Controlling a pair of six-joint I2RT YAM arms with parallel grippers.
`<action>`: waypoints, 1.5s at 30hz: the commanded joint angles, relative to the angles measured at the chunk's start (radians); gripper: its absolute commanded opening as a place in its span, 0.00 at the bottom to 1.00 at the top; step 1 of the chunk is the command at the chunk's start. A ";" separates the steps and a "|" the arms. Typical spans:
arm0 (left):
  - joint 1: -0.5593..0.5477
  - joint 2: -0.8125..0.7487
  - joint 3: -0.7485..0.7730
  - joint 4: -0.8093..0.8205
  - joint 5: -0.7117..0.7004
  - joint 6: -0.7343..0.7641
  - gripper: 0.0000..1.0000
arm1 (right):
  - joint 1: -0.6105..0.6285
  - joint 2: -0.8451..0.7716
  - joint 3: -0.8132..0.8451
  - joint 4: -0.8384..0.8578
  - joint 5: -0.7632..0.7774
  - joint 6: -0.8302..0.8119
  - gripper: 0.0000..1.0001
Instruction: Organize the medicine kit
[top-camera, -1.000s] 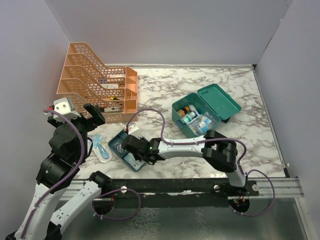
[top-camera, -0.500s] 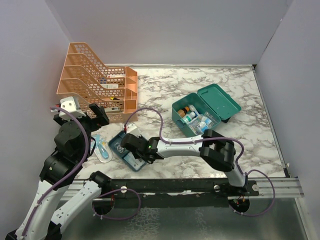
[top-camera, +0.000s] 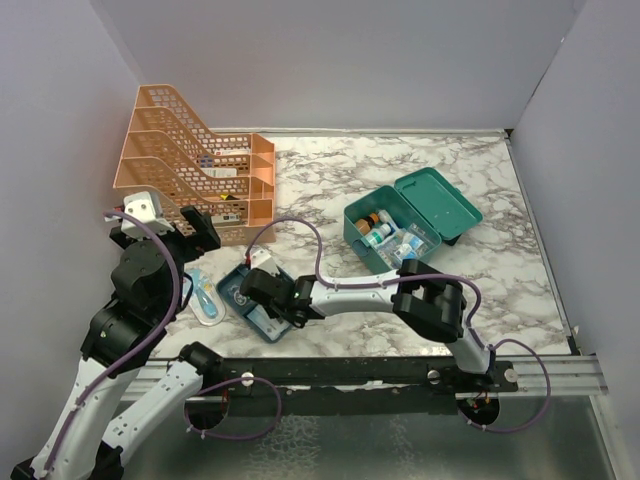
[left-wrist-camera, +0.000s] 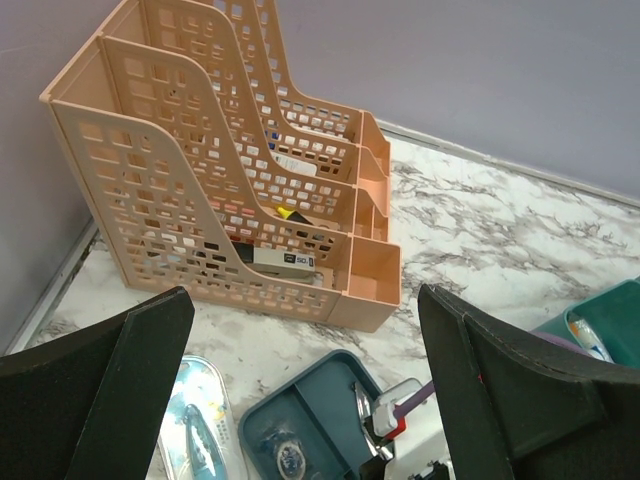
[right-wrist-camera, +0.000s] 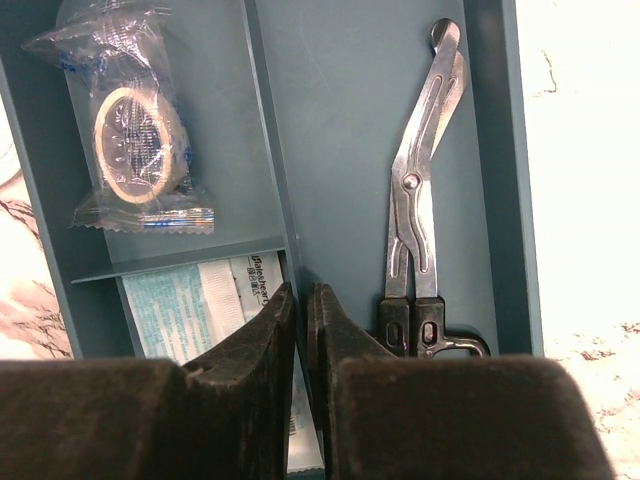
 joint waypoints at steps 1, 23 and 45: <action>0.004 0.014 0.005 -0.005 0.028 0.007 0.99 | -0.006 0.007 0.031 0.016 -0.008 -0.029 0.06; 0.003 0.000 0.024 -0.005 0.042 -0.006 0.99 | -0.006 -0.390 -0.053 -0.144 0.057 -0.128 0.01; 0.004 0.013 -0.032 -0.006 0.204 -0.142 0.99 | -0.402 -0.563 0.134 -0.373 -0.084 -0.406 0.01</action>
